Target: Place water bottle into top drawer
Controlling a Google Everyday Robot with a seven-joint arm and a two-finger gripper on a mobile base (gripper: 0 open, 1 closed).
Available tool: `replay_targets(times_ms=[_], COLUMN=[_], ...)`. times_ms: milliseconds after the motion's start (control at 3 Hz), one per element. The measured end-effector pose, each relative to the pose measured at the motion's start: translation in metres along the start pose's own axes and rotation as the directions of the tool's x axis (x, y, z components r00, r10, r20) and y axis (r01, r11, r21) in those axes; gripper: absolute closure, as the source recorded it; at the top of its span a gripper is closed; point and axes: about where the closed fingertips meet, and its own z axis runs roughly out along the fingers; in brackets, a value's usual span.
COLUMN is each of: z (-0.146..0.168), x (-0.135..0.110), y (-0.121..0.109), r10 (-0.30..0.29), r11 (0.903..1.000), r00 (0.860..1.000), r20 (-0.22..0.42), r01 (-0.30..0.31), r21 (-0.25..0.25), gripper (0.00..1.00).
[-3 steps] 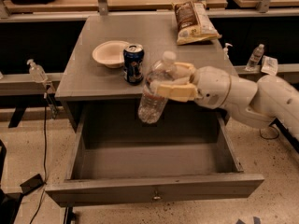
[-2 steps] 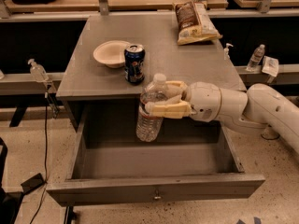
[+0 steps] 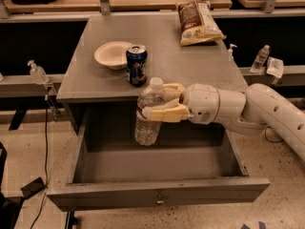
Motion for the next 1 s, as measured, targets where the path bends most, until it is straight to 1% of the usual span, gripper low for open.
replay_targets(times_ms=[333,667,1000], z=[0.009,0.013,0.012], x=[0.029,0.063,0.106], y=[0.005,0.009,0.017], r10=[-0.025,-0.037,-0.018], r11=[0.9995,0.9985,0.9973], r00=[0.998,0.993,0.991], r20=[-0.056,-0.111,-0.131], r01=[0.024,0.033,0.009], r21=[-0.021,-0.045,-0.073], gripper=[1.0,1.0,1.0])
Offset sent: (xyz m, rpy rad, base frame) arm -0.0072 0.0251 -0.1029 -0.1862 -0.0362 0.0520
